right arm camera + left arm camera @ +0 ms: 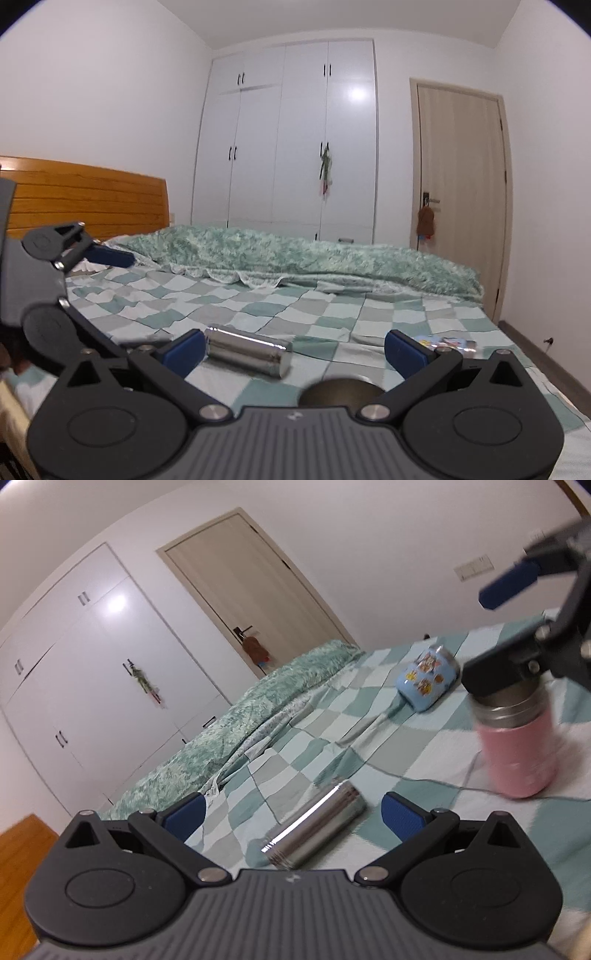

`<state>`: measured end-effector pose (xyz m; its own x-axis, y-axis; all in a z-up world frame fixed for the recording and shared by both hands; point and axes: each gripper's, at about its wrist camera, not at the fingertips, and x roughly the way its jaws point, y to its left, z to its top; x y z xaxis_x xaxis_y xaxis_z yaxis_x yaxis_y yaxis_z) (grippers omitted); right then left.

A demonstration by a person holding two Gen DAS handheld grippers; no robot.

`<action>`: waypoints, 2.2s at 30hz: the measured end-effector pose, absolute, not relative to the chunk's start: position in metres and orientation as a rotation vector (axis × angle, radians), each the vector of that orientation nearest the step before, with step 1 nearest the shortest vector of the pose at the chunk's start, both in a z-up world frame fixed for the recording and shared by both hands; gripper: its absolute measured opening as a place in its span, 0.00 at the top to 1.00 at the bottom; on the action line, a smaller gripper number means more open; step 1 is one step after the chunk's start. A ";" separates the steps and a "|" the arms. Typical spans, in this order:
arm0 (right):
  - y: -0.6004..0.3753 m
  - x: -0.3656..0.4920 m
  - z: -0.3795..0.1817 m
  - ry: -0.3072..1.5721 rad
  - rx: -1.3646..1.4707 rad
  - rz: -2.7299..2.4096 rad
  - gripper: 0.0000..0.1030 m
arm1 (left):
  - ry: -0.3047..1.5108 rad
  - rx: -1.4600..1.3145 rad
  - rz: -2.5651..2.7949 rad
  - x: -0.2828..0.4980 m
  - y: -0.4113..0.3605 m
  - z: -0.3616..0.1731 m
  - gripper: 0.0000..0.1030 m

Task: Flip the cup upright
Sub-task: 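Move the left tool down toward the lying silver thermos, then close the left tool around the silver thermos body, then lift the silver thermos off the blanket with the left tool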

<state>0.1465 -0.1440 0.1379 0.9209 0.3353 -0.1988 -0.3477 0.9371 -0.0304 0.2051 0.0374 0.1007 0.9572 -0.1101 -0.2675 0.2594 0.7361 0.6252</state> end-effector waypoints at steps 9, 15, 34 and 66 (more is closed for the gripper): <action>-0.116 0.217 0.167 0.403 -0.123 0.339 0.00 | 0.303 0.803 -0.269 0.273 0.051 0.103 0.00; -0.119 0.256 0.176 0.509 -0.176 0.336 0.00 | 0.349 0.849 -0.324 0.308 0.051 0.095 0.00; -0.165 0.367 0.155 0.677 -0.236 0.396 0.00 | 0.524 0.996 -0.506 0.393 0.039 0.049 0.00; -0.177 0.375 0.153 0.610 -0.217 0.485 0.00 | 0.519 1.229 -0.494 0.374 0.005 0.048 0.38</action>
<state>0.3750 -0.1772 0.1525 0.7123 0.3716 -0.5955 -0.4967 0.8662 -0.0536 0.3745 0.0054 0.0478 0.7839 -0.0745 -0.6164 0.6119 0.2611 0.7466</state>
